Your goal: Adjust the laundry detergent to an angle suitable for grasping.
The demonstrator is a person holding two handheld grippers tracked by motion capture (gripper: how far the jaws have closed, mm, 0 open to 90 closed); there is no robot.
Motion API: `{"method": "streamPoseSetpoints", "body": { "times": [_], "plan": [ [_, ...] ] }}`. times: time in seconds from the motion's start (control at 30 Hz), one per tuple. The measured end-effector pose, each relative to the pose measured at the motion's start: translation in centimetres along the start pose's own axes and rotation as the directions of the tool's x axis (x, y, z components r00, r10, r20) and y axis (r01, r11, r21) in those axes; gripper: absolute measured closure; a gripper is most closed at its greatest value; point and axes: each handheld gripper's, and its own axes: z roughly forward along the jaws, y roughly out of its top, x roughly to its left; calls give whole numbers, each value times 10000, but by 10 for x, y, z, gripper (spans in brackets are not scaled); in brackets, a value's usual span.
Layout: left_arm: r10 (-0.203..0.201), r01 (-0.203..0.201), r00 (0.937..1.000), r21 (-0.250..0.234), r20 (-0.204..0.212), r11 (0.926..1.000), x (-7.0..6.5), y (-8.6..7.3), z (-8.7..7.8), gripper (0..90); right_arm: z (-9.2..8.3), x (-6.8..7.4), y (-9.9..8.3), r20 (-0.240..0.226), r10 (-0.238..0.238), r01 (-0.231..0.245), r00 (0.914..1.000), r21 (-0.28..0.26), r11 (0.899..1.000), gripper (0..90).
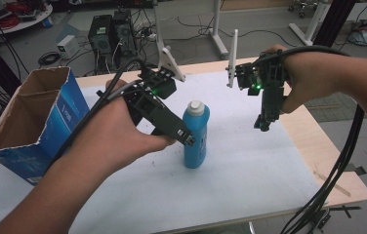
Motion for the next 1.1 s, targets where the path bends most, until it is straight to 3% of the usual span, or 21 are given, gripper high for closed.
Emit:
{"method": "streamPoseSetpoints", "body": {
  "times": [0.33,0.63,1.1],
  "plan": [
    [-358,336,9986,-547,-389,9979,-7,11,17,18,0,0,-10,59,224,-224,9997,-3,9997,22],
    [-585,555,9973,-655,-454,9963,-11,18,30,18,1,1,-13,125,206,-205,9997,-66,9998,22],
    [-939,862,9900,-755,-1052,9934,-19,31,53,18,3,-3,-21,116,378,-376,9992,-152,9992,23]
  ]
}}
